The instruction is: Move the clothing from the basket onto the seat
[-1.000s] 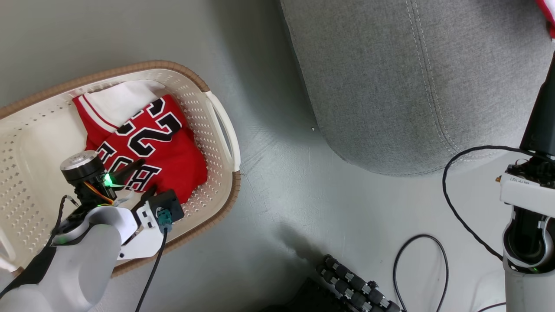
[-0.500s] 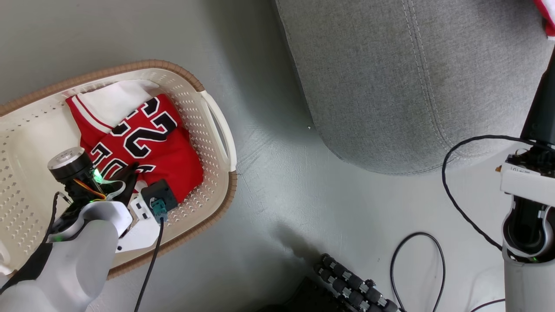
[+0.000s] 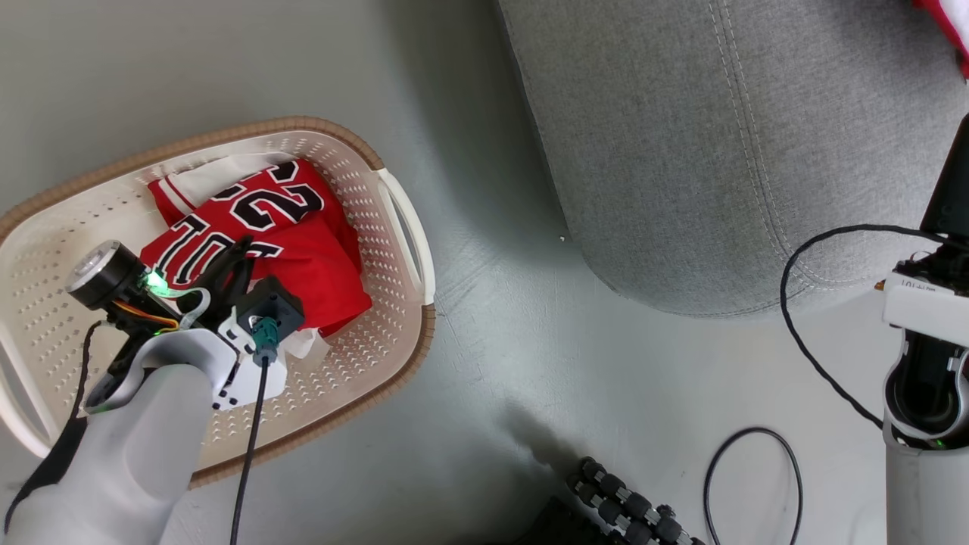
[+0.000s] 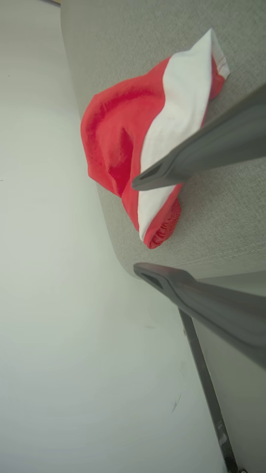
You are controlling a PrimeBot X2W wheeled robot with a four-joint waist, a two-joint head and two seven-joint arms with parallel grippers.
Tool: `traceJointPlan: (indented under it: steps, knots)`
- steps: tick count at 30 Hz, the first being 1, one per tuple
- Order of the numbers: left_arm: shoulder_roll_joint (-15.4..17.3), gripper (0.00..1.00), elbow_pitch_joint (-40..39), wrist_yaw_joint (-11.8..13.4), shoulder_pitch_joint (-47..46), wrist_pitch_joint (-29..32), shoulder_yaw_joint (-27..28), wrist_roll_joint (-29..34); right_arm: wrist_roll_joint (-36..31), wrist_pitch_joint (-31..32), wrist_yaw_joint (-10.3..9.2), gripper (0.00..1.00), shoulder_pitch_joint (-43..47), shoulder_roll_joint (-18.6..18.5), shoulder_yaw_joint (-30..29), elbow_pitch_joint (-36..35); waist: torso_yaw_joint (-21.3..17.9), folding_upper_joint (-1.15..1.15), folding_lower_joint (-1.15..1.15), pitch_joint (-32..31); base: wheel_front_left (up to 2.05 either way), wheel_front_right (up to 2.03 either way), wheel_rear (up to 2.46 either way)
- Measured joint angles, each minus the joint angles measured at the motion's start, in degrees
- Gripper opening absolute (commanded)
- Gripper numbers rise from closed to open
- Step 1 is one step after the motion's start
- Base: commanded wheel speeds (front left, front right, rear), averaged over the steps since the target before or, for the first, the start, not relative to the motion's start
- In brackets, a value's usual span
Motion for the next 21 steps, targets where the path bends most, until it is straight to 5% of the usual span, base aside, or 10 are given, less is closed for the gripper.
traceJointPlan:
  steps: [21]
  knots:
    - [-3.82, 0.0, -9.78, 5.31, 8.39, -1.91, 4.09, -8.11, -4.22, 0.0, 0.0, 1.0, -2.01, -0.04, -0.96, 0.56, 5.26, 0.0, 0.0, -6.43, 0.0, 0.0, 0.0]
